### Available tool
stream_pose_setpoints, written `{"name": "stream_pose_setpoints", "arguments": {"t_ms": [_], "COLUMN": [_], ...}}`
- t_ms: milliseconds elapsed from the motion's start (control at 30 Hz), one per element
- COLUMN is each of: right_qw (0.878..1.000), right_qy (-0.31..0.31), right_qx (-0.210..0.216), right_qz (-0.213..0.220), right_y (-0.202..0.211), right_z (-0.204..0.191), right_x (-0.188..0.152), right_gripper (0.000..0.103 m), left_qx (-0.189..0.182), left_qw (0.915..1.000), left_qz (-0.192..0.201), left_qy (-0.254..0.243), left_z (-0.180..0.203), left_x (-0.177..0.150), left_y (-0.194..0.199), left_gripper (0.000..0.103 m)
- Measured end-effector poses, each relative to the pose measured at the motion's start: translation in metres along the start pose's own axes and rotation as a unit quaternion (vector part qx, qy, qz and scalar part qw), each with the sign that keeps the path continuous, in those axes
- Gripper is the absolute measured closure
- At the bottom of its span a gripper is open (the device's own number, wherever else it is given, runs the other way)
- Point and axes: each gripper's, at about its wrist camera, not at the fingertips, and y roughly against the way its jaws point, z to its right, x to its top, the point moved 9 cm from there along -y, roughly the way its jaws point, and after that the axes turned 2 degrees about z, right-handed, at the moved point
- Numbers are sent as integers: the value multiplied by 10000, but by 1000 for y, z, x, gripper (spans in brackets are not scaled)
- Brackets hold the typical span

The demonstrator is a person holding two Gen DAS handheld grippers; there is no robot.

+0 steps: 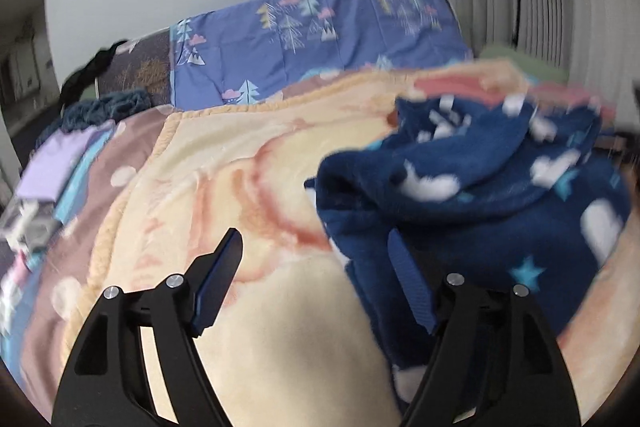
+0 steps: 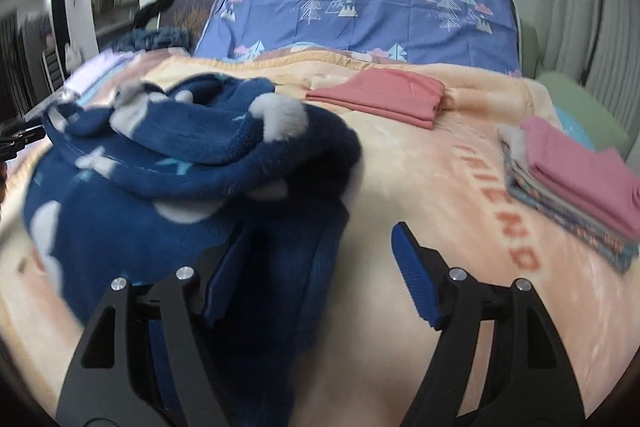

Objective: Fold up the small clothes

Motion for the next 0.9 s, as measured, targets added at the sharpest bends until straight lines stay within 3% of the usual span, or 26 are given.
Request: {"name": "stream_pose_setpoints", "arguments": {"t_ms": [67, 167, 233, 300, 367, 467, 600, 733, 833, 900], "right_qw": [9999, 9973, 9925, 9860, 9798, 9683, 9510, 9475, 9651, 9706], "right_qy": [-9, -527, -855, -1209, -1474, -1909, -2374, -2408, -2225, -2232], "right_qx": [-1, 386, 804, 1130, 1338, 1578, 1837, 1773, 1261, 894], "right_qz": [106, 322, 347, 203, 208, 316, 738, 1131, 569, -115], "right_y": [-11, -26, -32, -44, -47, -44, -21, -11, -59, -103], "right_z": [2, 12, 13, 18, 22, 29, 41, 49, 50, 51], "right_x": [9, 40, 53, 59, 61, 62, 76, 106, 103, 82], "right_gripper": [29, 34, 68, 90, 90, 90, 91, 91, 89, 89], "left_qx": [129, -203, -720, -1490, -1600, -1714, -1751, -1365, -780, -561], "left_qw": [9998, 9994, 9945, 9821, 9783, 9745, 9671, 9725, 9868, 9884], "left_qz": [-71, 123, 219, 59, -70, 68, 508, 867, 227, -514], "left_qy": [-156, 262, 733, 1154, 1317, 1444, 1776, 1676, 1401, 1317], "left_z": [2, 0, -1, 2, 1, -1, -14, -23, -23, -18], "left_x": [2, 27, 46, 56, 57, 58, 75, 106, 90, 59], "left_y": [-19, -39, -51, -67, -77, -76, -52, -46, -94, -136], "left_gripper": [28, 28, 33, 94, 94, 95, 95, 94, 93, 91]}}
